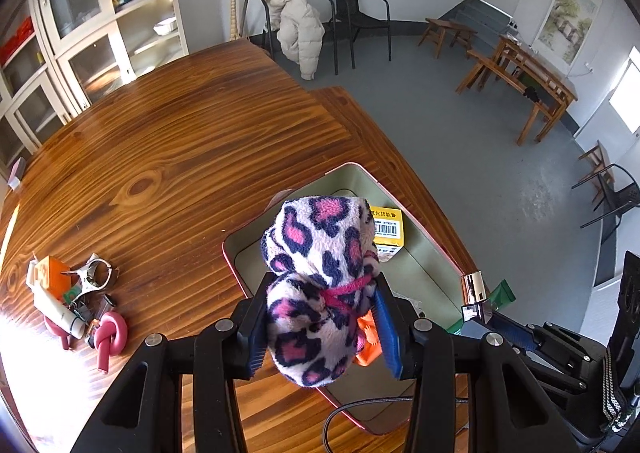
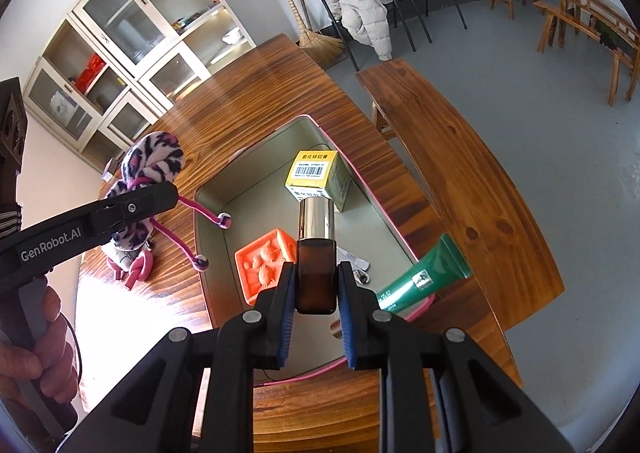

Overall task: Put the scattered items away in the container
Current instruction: 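Carry scrunchie and polish bottle over the pink tin and release both, then withdraw both open tools from the tin back toward the table items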

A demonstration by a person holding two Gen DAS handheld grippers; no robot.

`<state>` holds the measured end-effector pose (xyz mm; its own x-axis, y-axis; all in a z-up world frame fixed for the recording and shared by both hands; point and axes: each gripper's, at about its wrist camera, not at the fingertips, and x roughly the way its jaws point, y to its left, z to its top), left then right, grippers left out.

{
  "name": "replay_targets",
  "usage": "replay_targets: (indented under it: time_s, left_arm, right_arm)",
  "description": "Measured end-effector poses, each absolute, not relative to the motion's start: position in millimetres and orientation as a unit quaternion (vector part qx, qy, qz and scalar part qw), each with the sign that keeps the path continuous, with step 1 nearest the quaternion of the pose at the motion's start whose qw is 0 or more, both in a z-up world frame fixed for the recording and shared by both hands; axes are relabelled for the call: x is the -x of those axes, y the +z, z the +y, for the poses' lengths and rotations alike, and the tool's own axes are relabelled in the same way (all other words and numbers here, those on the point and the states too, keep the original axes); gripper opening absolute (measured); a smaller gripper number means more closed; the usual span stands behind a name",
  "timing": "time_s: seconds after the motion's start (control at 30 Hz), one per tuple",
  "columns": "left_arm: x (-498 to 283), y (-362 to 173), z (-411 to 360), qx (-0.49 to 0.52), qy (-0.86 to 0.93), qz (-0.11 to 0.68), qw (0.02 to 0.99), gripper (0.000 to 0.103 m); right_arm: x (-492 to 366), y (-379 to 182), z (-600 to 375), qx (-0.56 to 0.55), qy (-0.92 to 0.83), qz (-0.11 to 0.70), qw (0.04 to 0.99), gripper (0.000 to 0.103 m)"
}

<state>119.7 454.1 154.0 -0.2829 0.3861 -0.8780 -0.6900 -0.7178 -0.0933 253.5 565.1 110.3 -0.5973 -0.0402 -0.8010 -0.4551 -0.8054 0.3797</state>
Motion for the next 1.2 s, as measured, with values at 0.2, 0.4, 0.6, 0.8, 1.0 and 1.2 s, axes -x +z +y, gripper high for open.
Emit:
replay_targets:
  time_s: [0.2,0.4,0.6,0.8,1.0,1.2]
  left_arm:
    - [-114.7,141.8,457.1,0.516,0.777,0.161,0.324,0.059]
    - [-112.6,135.9,452.3,0.525,0.771,0.158,0.322,0.059]
    - [-108.3,128.3,450.6,0.537,0.765,0.151,0.322,0.059]
    - [-106.0,122.9,445.1,0.546,0.76,0.147,0.319,0.059]
    - [-98.0,120.1,424.0,0.554,0.767,0.136,0.294,0.059]
    - [-87.3,117.2,395.5,0.563,0.775,0.116,0.262,0.059]
  right_arm:
    - [-254.0,107.5,566.0,0.436,0.844,0.288,0.122,0.026]
    - [-272.7,114.0,569.1,0.428,0.847,0.28,0.143,0.059]
    - [-291.6,110.3,580.1,0.437,0.831,0.294,0.177,0.06]
    - [-283.6,97.3,589.6,0.442,0.819,0.315,0.185,0.06]
    - [-258.1,84.2,593.9,0.448,0.817,0.314,0.181,0.062]
    - [-231.0,90.7,579.8,0.443,0.835,0.291,0.148,0.062]
